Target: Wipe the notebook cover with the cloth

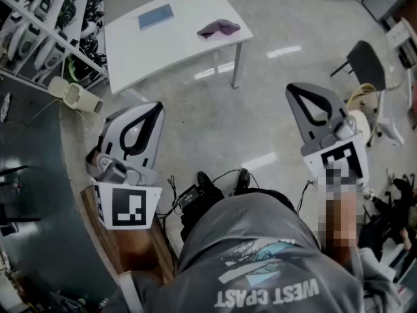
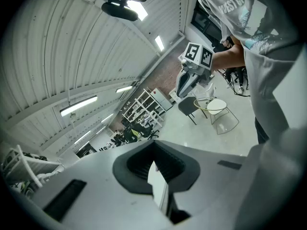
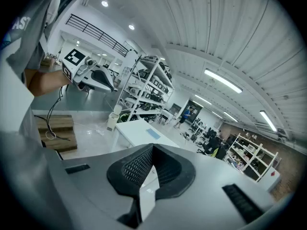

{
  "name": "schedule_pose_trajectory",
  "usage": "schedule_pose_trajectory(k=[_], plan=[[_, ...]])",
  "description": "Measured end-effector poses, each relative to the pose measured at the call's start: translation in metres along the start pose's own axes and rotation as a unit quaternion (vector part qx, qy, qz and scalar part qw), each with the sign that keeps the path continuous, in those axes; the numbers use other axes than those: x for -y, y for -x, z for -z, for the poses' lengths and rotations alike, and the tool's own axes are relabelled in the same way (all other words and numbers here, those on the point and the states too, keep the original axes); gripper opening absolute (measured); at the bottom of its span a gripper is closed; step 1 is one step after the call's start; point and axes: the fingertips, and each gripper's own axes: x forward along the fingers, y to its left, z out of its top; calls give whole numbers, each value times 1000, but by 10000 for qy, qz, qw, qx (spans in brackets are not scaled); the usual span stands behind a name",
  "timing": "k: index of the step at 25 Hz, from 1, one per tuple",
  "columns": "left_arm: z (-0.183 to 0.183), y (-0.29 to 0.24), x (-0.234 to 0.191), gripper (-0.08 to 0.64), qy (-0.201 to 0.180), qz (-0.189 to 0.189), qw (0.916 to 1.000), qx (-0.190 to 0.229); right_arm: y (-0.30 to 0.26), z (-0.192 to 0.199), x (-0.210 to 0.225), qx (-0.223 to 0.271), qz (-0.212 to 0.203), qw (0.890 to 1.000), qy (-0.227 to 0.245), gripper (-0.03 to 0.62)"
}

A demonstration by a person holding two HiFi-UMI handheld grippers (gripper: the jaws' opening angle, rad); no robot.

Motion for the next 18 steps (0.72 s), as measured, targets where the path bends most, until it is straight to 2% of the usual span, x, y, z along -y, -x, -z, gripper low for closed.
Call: schedule_pose_trajectory(k=[18], plan=[[20, -1, -5, 0, 63, 199, 9997, 143, -16, -8, -19, -100, -42, 9998, -184, 29]])
